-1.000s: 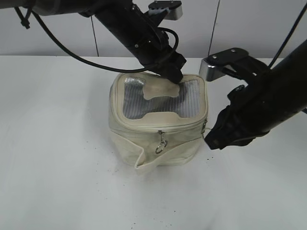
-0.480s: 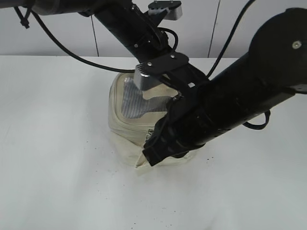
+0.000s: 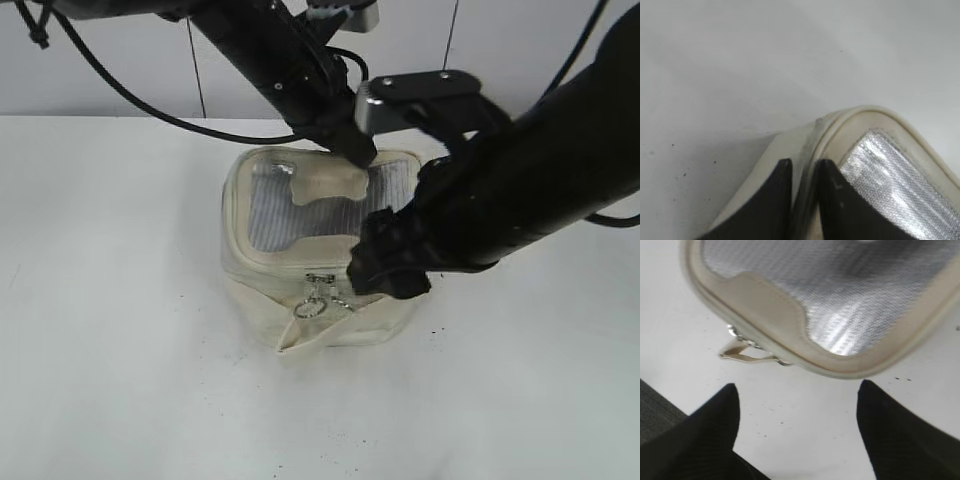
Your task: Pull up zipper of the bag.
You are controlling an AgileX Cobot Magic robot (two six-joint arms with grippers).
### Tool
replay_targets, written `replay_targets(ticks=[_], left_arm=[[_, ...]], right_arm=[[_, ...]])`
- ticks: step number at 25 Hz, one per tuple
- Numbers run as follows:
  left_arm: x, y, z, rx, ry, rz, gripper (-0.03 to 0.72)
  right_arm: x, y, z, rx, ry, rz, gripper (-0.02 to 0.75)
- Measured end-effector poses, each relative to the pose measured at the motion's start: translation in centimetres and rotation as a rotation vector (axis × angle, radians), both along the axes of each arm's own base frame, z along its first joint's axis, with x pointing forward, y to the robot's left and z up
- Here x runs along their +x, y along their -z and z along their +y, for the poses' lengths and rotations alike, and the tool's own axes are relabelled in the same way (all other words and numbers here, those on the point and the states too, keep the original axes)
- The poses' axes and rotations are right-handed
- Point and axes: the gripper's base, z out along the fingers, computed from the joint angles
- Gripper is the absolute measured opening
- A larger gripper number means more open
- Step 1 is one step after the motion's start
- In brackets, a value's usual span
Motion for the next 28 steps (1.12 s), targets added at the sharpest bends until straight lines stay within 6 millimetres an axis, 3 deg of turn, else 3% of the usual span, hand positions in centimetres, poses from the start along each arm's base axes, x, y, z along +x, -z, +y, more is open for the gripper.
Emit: replay_targets(ticks=[2, 6, 14, 19, 22, 24, 28], left_arm=[[-0.3, -1.0, 0.4, 0.007, 0.007, -0.021, 0.172], [-1.4, -3.9, 1.5, 0.017, 0.028, -0.043, 0.266], [-3.1, -9.8, 5.8, 0.166, -0.11, -0.13, 0.285], [-4.8, -14.1, 10.2, 0.312, -0.317, -0.213, 0.285], [-6.2, -16.6, 12.5, 0.329, -0.428, -0.286, 0.285], [-8.1, -18.0, 13.9, 0.305, -0.454, -0.309, 0.285], [-12.8, -18.6, 16.4, 0.261, -0.451, -0.288, 0.285]], right_arm=[[0.4, -0.7, -1.4, -0.021, 0.052, -0.011, 0.558], [1.2, -2.0, -4.9, -0.068, 0.152, -0.017, 0.59], [0.2, -4.4, -11.6, -0.242, 0.286, 0.015, 0.59], [-2.6, -6.4, -13.3, -0.287, 0.292, -0.013, 0.59], [-5.0, -6.6, -14.2, -0.284, 0.297, -0.018, 0.59], [-6.8, -6.4, -14.9, -0.276, 0.3, -0.025, 0.589], [-11.1, -5.4, -16.2, -0.221, 0.289, -0.07, 0.589]])
